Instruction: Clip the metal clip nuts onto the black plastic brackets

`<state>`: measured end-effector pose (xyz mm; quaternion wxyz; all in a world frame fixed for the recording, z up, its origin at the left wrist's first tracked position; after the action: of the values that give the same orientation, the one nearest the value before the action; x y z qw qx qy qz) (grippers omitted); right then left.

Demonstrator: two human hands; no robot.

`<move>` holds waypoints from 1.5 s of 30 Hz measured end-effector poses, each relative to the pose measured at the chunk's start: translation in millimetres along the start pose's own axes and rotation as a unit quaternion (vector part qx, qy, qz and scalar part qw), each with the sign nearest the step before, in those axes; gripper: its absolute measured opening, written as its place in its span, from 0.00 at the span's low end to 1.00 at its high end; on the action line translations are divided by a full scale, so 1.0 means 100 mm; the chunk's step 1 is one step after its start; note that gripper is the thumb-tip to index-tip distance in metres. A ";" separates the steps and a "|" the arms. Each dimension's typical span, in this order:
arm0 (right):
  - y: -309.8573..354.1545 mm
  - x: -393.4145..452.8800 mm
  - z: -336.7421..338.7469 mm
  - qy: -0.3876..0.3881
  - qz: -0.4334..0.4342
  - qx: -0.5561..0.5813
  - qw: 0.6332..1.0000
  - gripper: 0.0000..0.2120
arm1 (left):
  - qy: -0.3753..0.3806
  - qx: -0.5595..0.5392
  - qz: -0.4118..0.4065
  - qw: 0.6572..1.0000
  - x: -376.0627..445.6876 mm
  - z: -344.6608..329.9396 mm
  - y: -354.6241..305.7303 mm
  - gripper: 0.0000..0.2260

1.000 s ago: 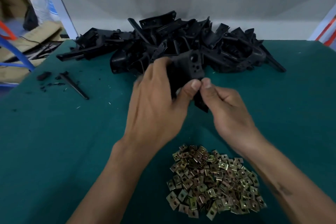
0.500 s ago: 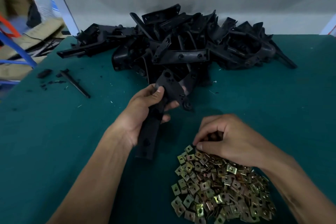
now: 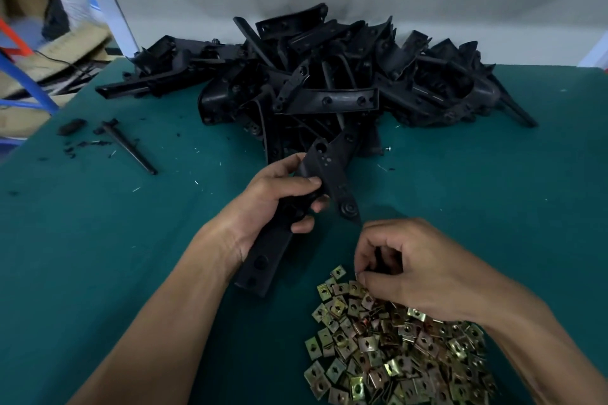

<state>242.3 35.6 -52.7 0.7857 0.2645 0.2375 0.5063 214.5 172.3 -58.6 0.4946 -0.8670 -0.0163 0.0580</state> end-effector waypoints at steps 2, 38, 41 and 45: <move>-0.05 -0.02 0.01 -0.004 -0.004 0.054 0.999 0.07 | -0.005 0.006 -0.015 1.000 0.01 0.01 0.00 0.14; -0.31 0.15 0.29 -0.248 -0.023 0.539 0.804 0.10 | 0.015 0.146 -0.050 0.988 0.08 -0.10 0.05 0.12; -0.29 0.15 0.29 -0.256 -0.020 0.529 0.809 0.08 | 0.012 0.149 -0.048 0.988 0.09 -0.10 0.06 0.12; -0.30 0.13 0.31 -0.275 -0.022 0.508 0.816 0.08 | 0.010 0.153 -0.046 0.987 0.08 -0.10 0.06 0.13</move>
<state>287.1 31.3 -51.1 0.5830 0.7490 0.2411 0.2025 223.9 161.6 -59.3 0.6241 -0.7797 -0.0425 0.0286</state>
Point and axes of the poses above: each hand's wrist, its own x-axis towards the middle knuckle, its own z-axis out of the back of the hand, y = z × x, the point moved 10 cm from there along x, towards the middle knuckle, and after that the axes turned 2 degrees about z, right-handed, at the moved point
